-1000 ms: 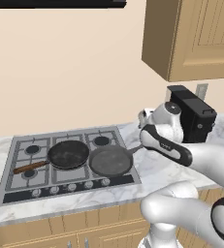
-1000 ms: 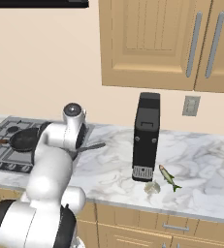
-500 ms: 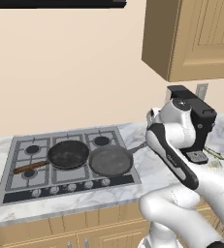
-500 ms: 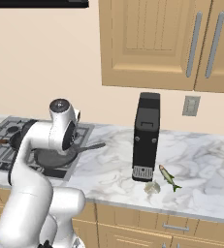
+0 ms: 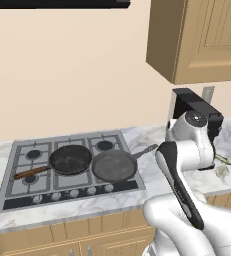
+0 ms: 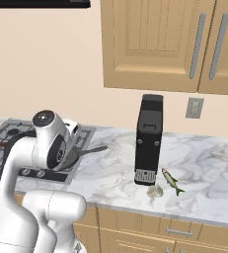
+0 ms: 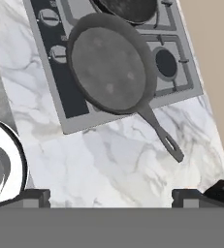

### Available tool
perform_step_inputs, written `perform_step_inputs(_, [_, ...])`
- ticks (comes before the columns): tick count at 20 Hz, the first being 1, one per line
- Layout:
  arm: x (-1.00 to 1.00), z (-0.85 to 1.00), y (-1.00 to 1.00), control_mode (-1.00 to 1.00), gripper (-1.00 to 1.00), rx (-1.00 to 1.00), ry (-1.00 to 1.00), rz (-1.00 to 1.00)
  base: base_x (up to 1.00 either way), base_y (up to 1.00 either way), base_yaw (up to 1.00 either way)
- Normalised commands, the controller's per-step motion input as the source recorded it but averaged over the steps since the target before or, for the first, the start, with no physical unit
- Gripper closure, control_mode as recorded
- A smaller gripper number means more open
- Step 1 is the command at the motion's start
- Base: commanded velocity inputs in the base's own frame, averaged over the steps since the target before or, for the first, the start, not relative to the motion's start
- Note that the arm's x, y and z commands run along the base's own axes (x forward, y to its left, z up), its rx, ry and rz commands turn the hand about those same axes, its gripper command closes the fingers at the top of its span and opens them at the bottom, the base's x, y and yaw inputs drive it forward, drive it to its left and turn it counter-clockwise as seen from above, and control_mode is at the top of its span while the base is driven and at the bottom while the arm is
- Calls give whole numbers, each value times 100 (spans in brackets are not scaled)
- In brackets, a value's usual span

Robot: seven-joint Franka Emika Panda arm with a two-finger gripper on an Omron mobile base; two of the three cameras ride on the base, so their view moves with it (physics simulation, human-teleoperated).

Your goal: Place both pans onto different burners. Then place the garlic and the fish on different pans.

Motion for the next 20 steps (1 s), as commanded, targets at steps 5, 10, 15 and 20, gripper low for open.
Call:
perform_step_inputs(5, [-38,11,-18,-100,-100,0,4,-27,0,0,0])
perform_step_inputs(10, [-29,17,-23,-100,-100,0,6,-28,0,0,0])
perform_step_inputs(15, [-28,7,-33,-100,-100,0,6,-26,0,0,0])
perform_step_inputs(20, [-38,0,-47,-100,-100,0,0,-21,0,0,0])
